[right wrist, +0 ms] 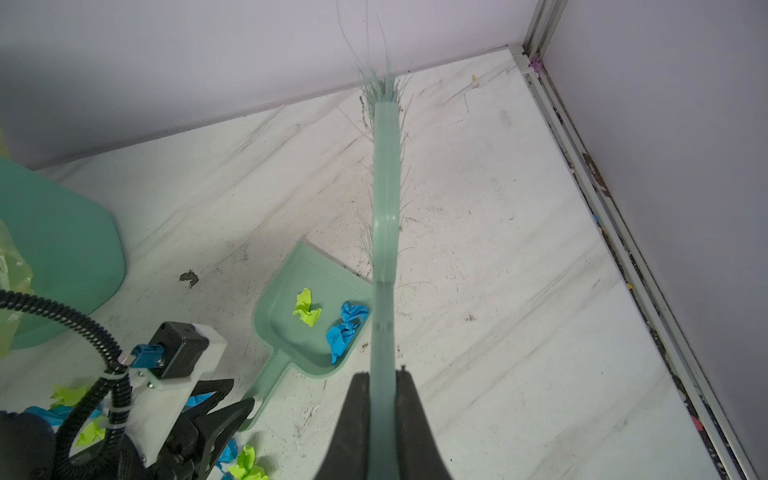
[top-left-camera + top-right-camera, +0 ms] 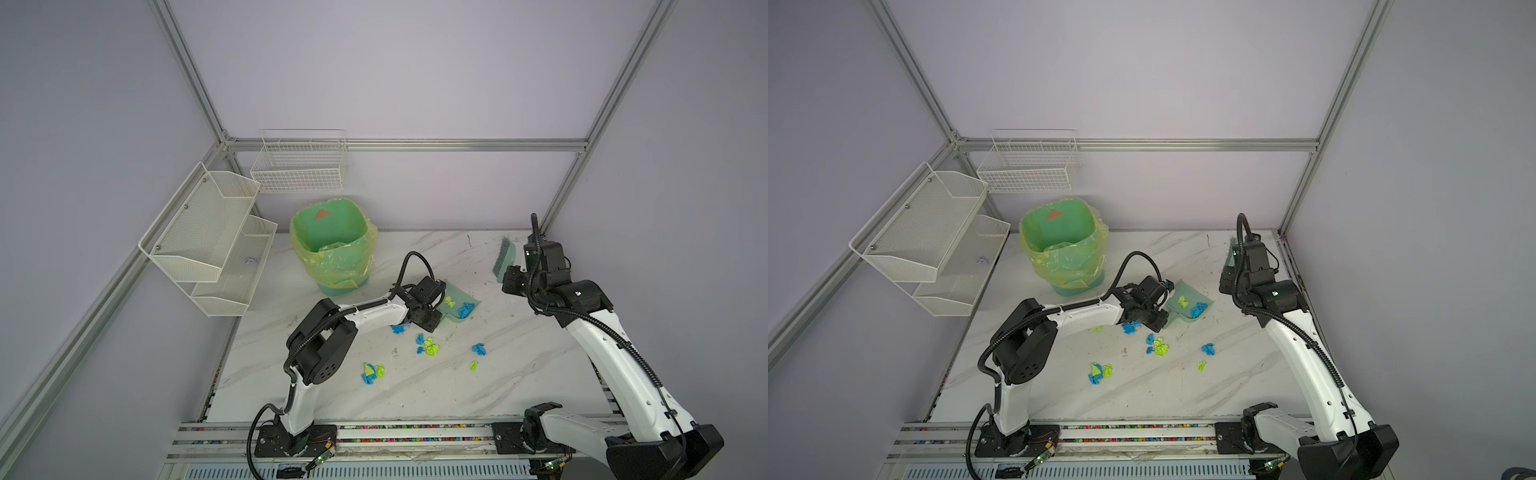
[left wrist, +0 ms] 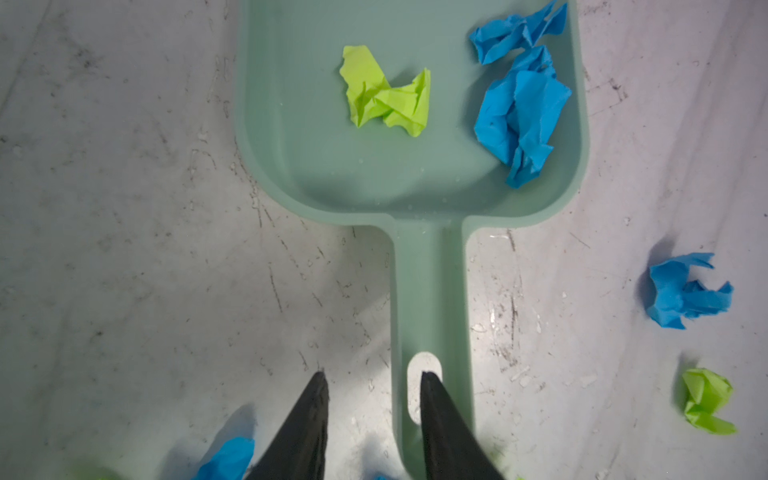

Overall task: Sweep away the paper scraps from the table
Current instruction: 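Lower the dustpan flat onto the table with the left gripper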

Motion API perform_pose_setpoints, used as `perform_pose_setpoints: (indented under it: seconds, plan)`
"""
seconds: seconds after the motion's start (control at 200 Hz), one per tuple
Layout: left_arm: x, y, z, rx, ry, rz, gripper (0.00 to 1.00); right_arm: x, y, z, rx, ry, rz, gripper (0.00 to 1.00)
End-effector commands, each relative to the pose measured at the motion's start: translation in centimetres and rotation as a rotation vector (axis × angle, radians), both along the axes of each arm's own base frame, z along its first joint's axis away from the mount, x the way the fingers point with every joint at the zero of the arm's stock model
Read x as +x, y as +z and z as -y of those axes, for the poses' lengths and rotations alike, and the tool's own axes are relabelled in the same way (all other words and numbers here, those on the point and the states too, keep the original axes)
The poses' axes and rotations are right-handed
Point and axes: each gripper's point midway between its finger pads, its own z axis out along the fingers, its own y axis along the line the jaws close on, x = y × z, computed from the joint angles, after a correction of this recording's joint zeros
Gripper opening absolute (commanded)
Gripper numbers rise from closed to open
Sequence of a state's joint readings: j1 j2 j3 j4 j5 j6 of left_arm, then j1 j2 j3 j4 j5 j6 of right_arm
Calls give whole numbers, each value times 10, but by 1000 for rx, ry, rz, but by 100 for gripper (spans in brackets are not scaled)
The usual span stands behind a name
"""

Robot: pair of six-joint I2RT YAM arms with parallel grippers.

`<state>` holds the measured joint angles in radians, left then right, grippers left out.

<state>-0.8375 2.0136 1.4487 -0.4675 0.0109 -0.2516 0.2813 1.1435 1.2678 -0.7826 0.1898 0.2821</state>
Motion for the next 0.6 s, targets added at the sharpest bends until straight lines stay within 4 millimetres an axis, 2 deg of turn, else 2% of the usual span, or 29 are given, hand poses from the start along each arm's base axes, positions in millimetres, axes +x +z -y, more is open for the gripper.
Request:
perform_pose_setpoints:
  seconds: [0.0, 0.175, 0.365, 0.46, 0.595]
  plan:
    - [9, 22, 20, -42, -9, 35, 34, 0, 6, 1, -5, 2, 15, 0]
    - [7, 19, 25, -15, -27, 40, 28, 0, 5, 3, -13, -1, 16, 0]
    - [7, 19, 24, -1, -31, 47, 7, 1, 5, 2, -13, 1, 17, 0]
    - [7, 20, 25, -1, -32, 48, 0, 1, 4, 3, -14, -1, 16, 0]
    - [8, 21, 27, -4, -33, 52, 0, 0, 4, 3, -13, -1, 17, 0]
